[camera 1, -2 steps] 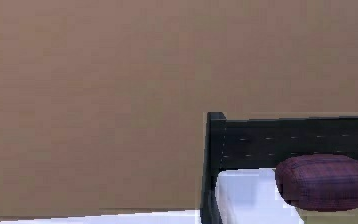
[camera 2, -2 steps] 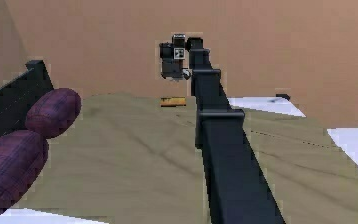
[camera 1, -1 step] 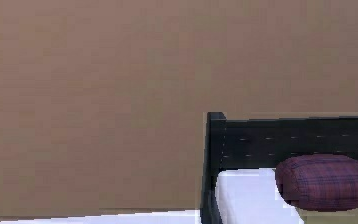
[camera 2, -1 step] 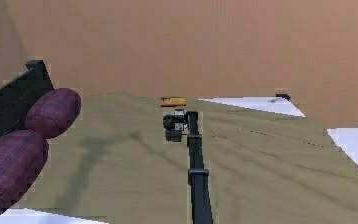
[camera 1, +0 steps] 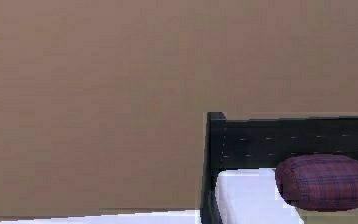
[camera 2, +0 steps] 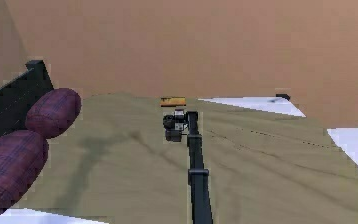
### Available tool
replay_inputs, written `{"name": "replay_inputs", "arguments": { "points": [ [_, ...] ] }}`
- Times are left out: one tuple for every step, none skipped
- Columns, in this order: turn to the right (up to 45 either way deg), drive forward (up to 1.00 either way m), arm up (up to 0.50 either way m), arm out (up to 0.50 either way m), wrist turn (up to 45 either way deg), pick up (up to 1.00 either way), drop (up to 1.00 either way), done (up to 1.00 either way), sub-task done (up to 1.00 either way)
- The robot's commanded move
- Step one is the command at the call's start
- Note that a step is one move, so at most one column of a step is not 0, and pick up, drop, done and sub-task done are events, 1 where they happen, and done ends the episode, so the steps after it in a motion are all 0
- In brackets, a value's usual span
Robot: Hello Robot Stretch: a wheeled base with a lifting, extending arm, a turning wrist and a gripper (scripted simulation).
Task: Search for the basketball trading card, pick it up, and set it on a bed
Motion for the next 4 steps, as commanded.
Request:
{"name": "replay_inputs", "arguments": {
  "points": [
    [0.0, 0.0, 0.0, 0.0, 0.0, 0.0, 1.0, 0.0, 0.0],
    [0.0, 0.0, 0.1, 0.0, 0.0, 0.0, 0.0, 0.0, 0.0],
    [0.0, 0.0, 0.0, -0.08, 0.0, 0.0, 0.0, 0.0, 0.0],
    [0.0, 0.0, 0.0, 0.0, 0.0, 0.0, 0.0, 1.0, 0.0]
  ]
}}
